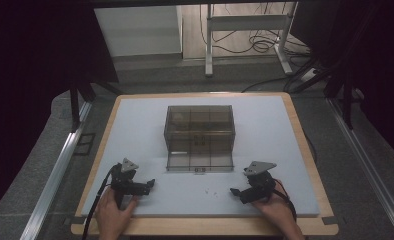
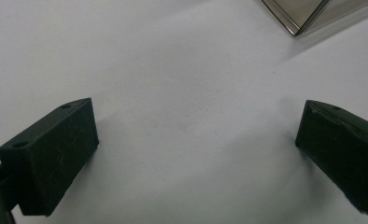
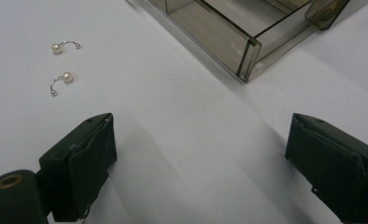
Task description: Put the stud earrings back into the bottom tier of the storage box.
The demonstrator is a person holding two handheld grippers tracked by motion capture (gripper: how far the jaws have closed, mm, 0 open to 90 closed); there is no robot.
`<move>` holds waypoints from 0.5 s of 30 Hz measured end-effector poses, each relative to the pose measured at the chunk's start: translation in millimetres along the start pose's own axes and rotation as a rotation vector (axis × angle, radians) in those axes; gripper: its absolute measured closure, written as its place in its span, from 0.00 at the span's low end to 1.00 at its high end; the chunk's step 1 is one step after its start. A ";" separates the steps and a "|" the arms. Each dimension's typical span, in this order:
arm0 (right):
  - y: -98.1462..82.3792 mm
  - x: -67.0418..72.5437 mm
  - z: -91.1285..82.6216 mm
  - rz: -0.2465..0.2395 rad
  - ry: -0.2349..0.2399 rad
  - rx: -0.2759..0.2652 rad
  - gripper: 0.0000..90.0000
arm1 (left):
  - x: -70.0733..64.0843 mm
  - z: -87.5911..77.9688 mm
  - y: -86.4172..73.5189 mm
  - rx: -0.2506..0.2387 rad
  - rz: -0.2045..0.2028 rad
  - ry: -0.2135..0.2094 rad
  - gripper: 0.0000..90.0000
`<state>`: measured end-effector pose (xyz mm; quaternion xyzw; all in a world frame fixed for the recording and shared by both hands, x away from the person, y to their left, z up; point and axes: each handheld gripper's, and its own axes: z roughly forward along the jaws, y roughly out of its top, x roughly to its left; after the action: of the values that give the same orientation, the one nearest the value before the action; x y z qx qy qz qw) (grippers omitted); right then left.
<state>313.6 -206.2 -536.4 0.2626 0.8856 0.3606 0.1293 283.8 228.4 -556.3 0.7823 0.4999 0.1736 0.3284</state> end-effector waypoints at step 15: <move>0.2 -0.3 0.1 0.001 0.002 0.001 0.09 | 0.0 0.0 0.0 0.000 -0.001 0.000 0.00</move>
<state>314.0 -206.2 -536.3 0.2630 0.8858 0.3603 0.1282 283.8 228.4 -556.3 0.7821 0.5002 0.1736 0.3287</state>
